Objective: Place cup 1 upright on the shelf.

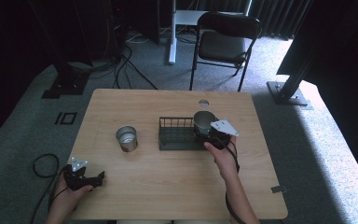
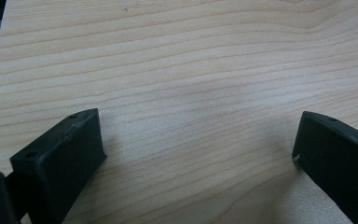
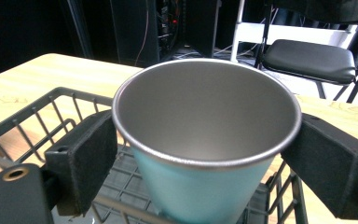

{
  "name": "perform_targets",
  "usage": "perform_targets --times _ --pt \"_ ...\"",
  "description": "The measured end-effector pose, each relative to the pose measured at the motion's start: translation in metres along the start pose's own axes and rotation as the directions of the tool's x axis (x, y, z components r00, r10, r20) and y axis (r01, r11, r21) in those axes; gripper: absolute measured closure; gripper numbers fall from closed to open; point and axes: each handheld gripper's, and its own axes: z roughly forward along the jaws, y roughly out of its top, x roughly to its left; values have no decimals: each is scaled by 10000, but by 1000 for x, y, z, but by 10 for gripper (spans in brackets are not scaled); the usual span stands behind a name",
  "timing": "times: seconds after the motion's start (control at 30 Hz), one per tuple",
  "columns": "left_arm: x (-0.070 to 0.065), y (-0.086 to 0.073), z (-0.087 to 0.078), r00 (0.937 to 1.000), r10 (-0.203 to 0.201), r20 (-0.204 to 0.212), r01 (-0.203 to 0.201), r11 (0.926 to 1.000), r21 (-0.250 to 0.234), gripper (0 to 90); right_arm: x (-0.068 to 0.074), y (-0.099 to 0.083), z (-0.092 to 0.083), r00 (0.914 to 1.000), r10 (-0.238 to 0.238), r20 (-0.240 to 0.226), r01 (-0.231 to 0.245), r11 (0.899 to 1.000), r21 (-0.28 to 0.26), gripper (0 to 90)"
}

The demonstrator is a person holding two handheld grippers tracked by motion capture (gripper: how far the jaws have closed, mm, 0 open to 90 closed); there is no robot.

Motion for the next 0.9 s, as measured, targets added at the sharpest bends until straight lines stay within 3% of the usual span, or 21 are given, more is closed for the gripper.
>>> perform_targets --times 0.3,0.5,0.73,0.9 --pt "0 0 0 10000 3 0 -3 10000 2 24 -6 -6 -14 9986 -378 -358 385 9991 189 108" --pt "0 0 0 10000 5 -1 -5 10000 5 24 -15 -12 -21 9990 -39 -455 44 9999 121 108" --pt "0 0 0 10000 1 -4 -1 10000 3 23 -20 -20 -29 9980 -288 -556 302 9992 252 108" --pt "0 0 0 10000 0 1 0 10000 -1 24 -28 -26 -35 9975 -205 -680 229 9991 349 108"
